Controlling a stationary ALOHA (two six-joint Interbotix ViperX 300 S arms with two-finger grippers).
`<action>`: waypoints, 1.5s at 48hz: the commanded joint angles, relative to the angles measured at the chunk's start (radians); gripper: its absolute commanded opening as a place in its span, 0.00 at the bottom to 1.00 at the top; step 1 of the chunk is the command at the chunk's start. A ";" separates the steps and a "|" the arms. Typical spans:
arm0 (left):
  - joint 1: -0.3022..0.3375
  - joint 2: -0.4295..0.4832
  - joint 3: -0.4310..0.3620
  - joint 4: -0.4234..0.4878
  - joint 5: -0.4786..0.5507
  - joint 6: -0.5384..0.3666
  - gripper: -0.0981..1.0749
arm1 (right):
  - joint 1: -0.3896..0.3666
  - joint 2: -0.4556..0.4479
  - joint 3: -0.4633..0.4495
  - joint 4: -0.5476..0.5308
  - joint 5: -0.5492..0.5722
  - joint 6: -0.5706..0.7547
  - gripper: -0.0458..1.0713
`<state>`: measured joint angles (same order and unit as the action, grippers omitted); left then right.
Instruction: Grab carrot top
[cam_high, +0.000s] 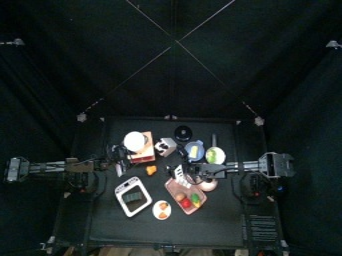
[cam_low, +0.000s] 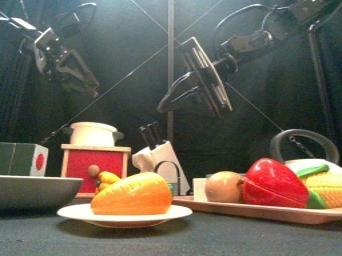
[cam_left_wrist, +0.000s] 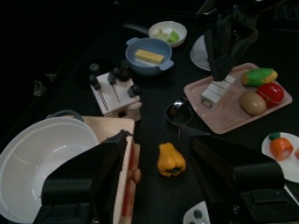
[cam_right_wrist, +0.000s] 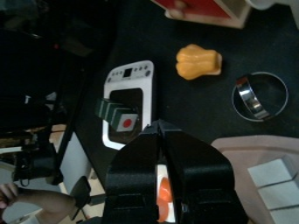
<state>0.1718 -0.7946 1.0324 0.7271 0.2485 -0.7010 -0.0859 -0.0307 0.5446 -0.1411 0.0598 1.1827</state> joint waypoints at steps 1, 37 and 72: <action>0.006 -0.002 -0.012 -0.002 -0.003 -0.002 0.82 | 0.021 0.002 -0.072 0.005 0.107 -0.003 0.40; 0.086 -0.003 0.017 -0.061 -0.002 -0.003 0.82 | 0.278 0.215 -0.299 -0.086 0.491 -0.006 0.63; 0.091 -0.005 0.029 -0.066 -0.012 0.002 0.82 | 0.319 0.353 -0.485 -0.058 0.715 -0.009 0.79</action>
<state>0.2608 -0.7992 1.0738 0.6611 0.2408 -0.6980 0.2332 0.3375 0.0905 -0.2010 0.7731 1.1750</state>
